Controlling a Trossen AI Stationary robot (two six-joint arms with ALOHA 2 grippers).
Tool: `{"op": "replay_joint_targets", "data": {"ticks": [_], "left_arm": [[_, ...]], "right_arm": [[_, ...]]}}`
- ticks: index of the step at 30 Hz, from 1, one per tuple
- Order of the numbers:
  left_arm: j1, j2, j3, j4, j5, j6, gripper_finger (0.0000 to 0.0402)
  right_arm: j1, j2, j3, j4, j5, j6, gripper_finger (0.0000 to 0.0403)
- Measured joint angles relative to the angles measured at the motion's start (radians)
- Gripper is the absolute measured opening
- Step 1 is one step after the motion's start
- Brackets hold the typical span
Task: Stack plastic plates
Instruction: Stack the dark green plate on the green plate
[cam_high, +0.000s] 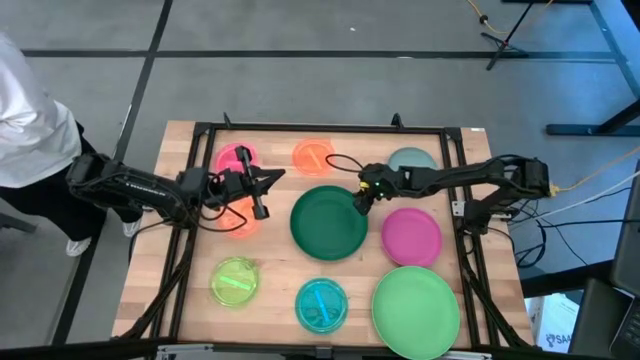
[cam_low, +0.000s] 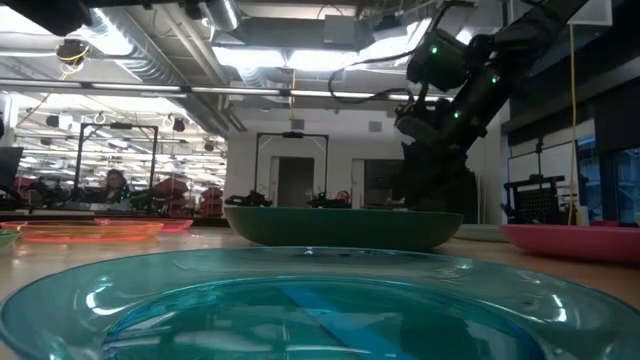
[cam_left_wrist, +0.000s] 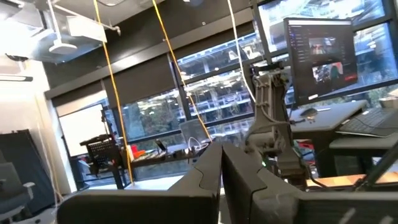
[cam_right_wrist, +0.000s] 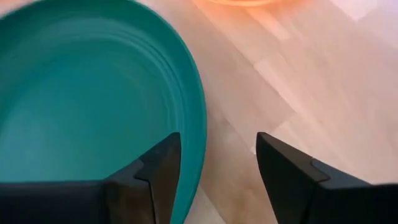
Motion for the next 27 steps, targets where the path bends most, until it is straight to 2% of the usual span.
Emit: {"op": "replay_joint_targets", "data": {"ticks": [9, 16, 20, 27], "left_arm": [[0.004, 0.000, 0.000, 0.000, 0.002, -0.008, 0.0006], [0.004, 0.000, 0.000, 0.000, 0.002, -0.008, 0.0006], [0.004, 0.000, 0.000, -0.006, 0.002, -0.008, 0.0006], [0.004, 0.000, 0.000, -0.007, 0.001, -0.007, 0.0006]], "right_arm": [[0.000, 0.085, 0.000, 0.050, -0.078, 0.002, 0.0200], [0.000, 0.161, 0.066, 0.039, -0.115, -0.006, 0.0190], [0.000, 0.189, 0.088, 0.032, -0.123, -0.030, 0.0158], [0.000, 0.190, 0.095, 0.021, -0.121, -0.046, 0.0074]]}}
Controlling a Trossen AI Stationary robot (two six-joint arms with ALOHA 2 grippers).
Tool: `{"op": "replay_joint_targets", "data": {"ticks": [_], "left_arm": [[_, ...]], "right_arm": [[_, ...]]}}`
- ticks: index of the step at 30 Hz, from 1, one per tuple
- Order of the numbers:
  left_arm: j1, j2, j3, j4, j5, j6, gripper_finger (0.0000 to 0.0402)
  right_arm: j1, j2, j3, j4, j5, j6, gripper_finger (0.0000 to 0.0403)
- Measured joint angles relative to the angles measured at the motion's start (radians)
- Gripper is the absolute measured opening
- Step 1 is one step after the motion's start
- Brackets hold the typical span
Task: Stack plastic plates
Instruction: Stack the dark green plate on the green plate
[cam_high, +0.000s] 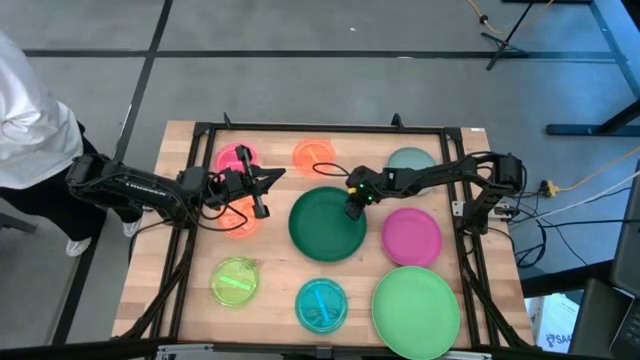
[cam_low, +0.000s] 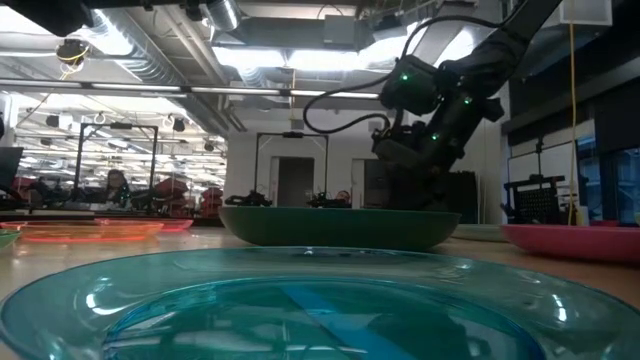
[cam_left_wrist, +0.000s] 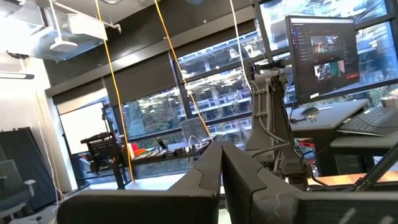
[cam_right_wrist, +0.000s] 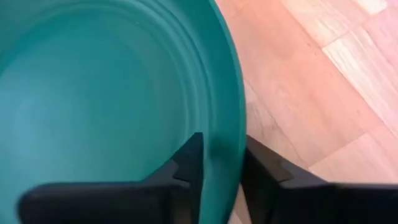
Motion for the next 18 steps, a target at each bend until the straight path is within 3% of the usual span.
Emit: {"op": "replay_joint_targets", "data": {"ticks": [7, 13, 18], "left_arm": [[0.000, 0.000, 0.000, 0.000, 0.000, 0.000, 0.0006], [-0.003, 0.000, 0.000, 0.004, 0.000, 0.000, 0.0006], [-0.005, 0.000, 0.000, 0.001, 0.000, 0.001, 0.0006]], "right_arm": [[-0.036, 0.000, 0.002, -0.007, -0.001, -0.036, 0.0008], [-0.083, -0.011, 0.002, -0.014, -0.049, -0.088, 0.0005], [-0.107, -0.092, 0.000, -0.032, -0.096, -0.111, 0.0003]]}}
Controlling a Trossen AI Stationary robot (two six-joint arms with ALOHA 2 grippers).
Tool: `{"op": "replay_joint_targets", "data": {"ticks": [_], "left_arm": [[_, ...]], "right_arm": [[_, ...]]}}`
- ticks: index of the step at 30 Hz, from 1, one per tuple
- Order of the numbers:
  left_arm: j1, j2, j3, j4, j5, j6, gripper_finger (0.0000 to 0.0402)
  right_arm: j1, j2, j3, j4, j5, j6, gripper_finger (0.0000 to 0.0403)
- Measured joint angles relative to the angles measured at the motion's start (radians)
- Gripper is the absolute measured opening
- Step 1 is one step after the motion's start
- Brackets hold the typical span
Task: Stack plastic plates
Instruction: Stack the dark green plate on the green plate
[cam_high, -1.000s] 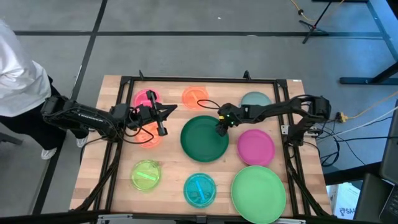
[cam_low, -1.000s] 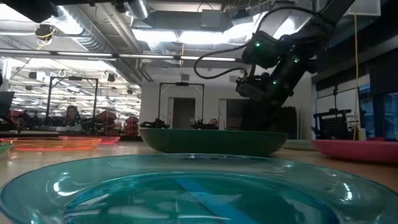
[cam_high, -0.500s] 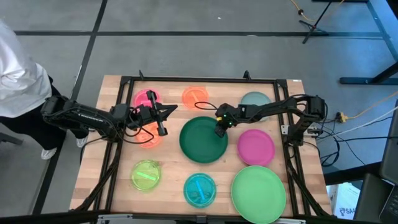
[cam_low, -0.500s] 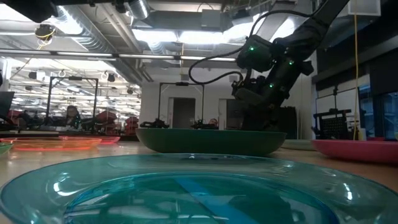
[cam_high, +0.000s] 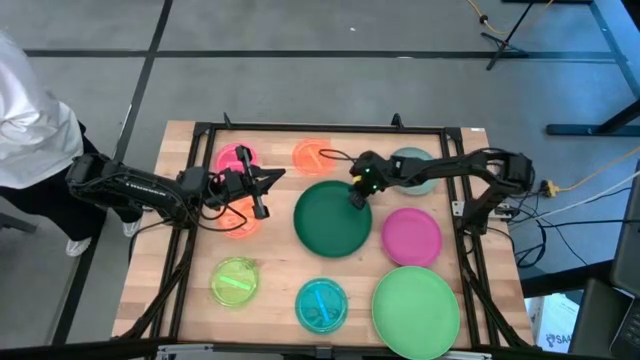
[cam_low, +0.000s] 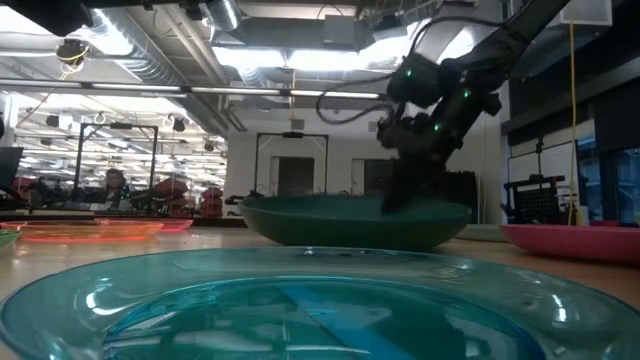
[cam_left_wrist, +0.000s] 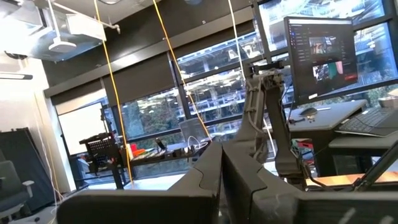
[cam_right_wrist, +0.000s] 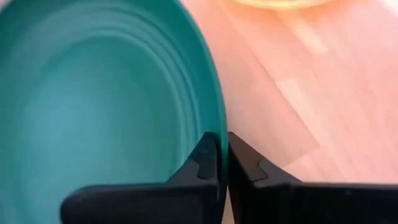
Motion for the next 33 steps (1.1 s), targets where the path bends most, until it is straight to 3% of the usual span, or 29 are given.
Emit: {"op": "replay_joint_targets", "data": {"ticks": [8, 18, 25, 33], "left_arm": [[0.000, 0.000, 0.000, -0.001, 0.005, 0.000, 0.0006], [0.000, 0.000, 0.001, 0.003, 0.071, -0.001, 0.0006], [0.000, 0.000, 0.001, 0.005, 0.072, 0.000, 0.0006], [0.000, 0.000, 0.001, 0.006, 0.072, 0.000, 0.0006]], "right_arm": [[0.001, -0.204, -0.001, -0.146, -0.039, -0.036, 0.0001], [0.004, -0.477, -0.001, -0.419, -0.232, -0.055, 0.0001], [0.005, -0.626, -0.001, -0.608, -0.270, -0.059, 0.0001], [0.208, -0.681, -0.001, -0.668, -0.198, 0.047, 0.0001]]}}
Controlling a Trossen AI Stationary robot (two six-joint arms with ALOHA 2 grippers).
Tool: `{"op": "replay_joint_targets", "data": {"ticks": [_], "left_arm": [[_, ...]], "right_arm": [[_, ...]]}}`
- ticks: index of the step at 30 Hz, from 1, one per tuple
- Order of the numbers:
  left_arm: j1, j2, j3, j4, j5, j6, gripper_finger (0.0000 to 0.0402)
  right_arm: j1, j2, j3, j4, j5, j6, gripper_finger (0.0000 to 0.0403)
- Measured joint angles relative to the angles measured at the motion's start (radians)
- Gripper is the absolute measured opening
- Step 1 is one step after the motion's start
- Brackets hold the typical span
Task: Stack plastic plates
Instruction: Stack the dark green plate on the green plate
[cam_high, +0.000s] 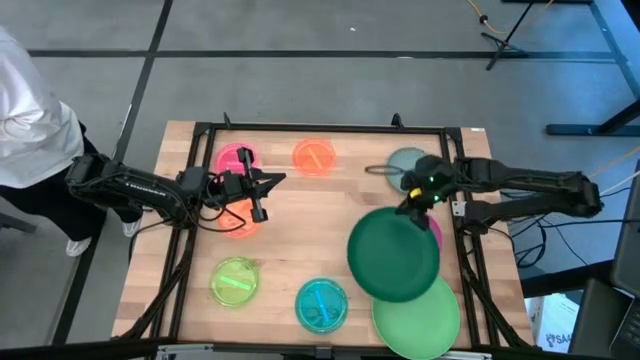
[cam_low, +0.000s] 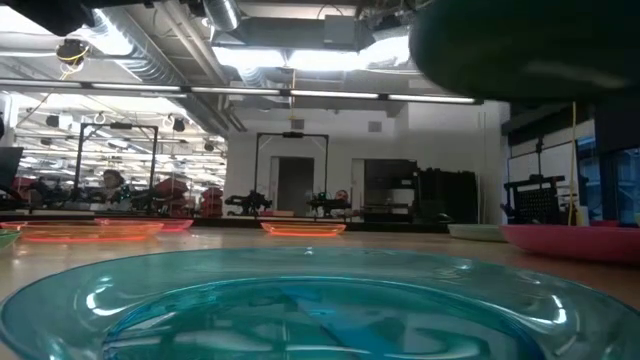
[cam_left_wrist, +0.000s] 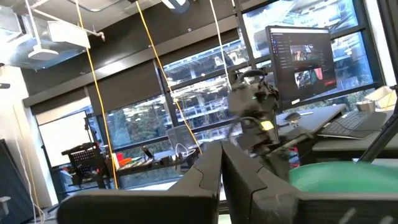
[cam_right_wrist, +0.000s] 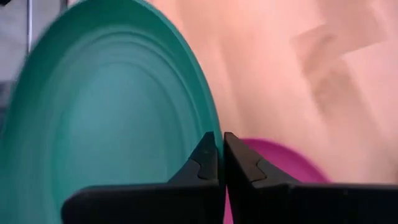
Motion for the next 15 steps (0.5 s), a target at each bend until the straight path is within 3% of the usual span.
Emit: {"op": "replay_joint_targets", "data": {"ticks": [10, 15], "left_arm": [[0.000, 0.000, 0.000, 0.000, 0.000, 0.000, 0.0006], [0.000, 0.000, 0.000, 0.000, 0.000, 0.000, 0.0006]], "right_arm": [[0.380, 0.005, -0.018, -0.023, 0.205, 0.220, 0.0001], [0.517, 0.005, -0.074, -0.015, 0.248, 0.348, 0.0001]]}}
